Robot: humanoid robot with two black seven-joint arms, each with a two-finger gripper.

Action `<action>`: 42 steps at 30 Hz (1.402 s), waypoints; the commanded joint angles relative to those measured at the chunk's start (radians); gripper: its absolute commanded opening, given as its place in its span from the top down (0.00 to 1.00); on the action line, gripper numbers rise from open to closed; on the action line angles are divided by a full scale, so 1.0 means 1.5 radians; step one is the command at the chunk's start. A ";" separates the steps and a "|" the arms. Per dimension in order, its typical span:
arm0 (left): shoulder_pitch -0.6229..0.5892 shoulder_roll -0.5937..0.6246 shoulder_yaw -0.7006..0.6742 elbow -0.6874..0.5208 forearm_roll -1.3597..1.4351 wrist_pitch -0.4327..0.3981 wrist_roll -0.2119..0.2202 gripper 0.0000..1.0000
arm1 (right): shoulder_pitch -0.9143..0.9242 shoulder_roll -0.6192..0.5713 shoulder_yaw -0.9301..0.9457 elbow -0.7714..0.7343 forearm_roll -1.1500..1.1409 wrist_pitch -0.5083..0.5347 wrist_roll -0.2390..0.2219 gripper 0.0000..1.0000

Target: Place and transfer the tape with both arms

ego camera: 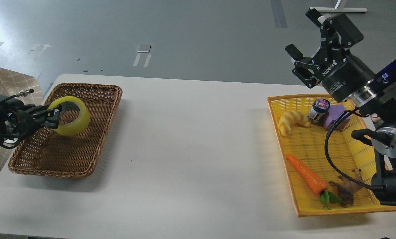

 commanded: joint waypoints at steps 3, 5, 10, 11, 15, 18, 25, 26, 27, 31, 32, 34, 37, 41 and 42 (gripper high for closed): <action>0.016 -0.001 -0.001 0.003 -0.002 0.002 -0.011 0.93 | 0.000 0.002 -0.001 0.001 -0.002 0.000 0.000 0.02; 0.023 -0.002 -0.001 0.004 -0.002 0.009 -0.011 0.93 | -0.001 0.002 -0.001 0.002 -0.002 0.000 0.000 0.02; 0.025 -0.028 0.000 0.026 -0.002 0.037 -0.012 0.91 | -0.003 0.002 -0.001 0.002 -0.002 0.000 0.000 0.02; 0.025 -0.033 0.001 0.038 -0.002 0.045 -0.013 0.87 | -0.004 0.002 -0.001 0.002 -0.002 0.000 0.000 0.02; 0.026 -0.038 0.000 0.058 -0.003 0.054 -0.066 0.74 | -0.004 0.002 -0.001 0.002 -0.002 0.000 0.000 0.02; 0.025 -0.040 0.000 0.064 -0.003 0.054 -0.114 0.71 | -0.005 0.003 -0.002 0.002 -0.002 0.000 0.000 0.02; 0.025 -0.040 0.000 0.081 -0.016 0.064 -0.143 0.33 | -0.011 0.003 -0.001 0.003 -0.002 0.000 0.000 0.02; 0.025 -0.041 0.000 0.084 -0.017 0.066 -0.148 0.28 | -0.011 0.004 -0.002 0.003 -0.002 0.000 0.000 0.02; 0.025 -0.041 0.000 0.087 -0.017 0.067 -0.150 0.27 | -0.012 0.004 -0.001 0.003 -0.002 0.000 0.000 0.02; 0.022 -0.047 -0.001 0.110 -0.018 0.080 -0.152 0.09 | -0.014 0.004 -0.001 0.003 -0.002 0.000 0.000 0.02; 0.019 -0.048 -0.003 0.120 -0.026 0.081 -0.153 0.05 | -0.014 0.004 -0.001 0.003 -0.002 0.000 0.000 0.02; 0.010 -0.048 -0.006 0.127 -0.066 0.083 -0.153 0.03 | -0.014 0.004 -0.001 0.002 -0.002 0.000 0.000 0.02; -0.014 -0.048 -0.010 0.126 -0.166 0.083 -0.168 0.02 | -0.015 0.004 -0.001 0.002 -0.002 0.000 0.000 0.02; -0.064 -0.048 -0.008 0.119 -0.348 0.081 -0.171 0.02 | -0.015 0.005 -0.001 0.002 -0.002 0.000 0.000 0.02; -0.074 -0.048 -0.008 0.119 -0.372 0.077 -0.171 0.02 | -0.015 0.005 -0.001 0.002 -0.002 0.000 0.000 0.02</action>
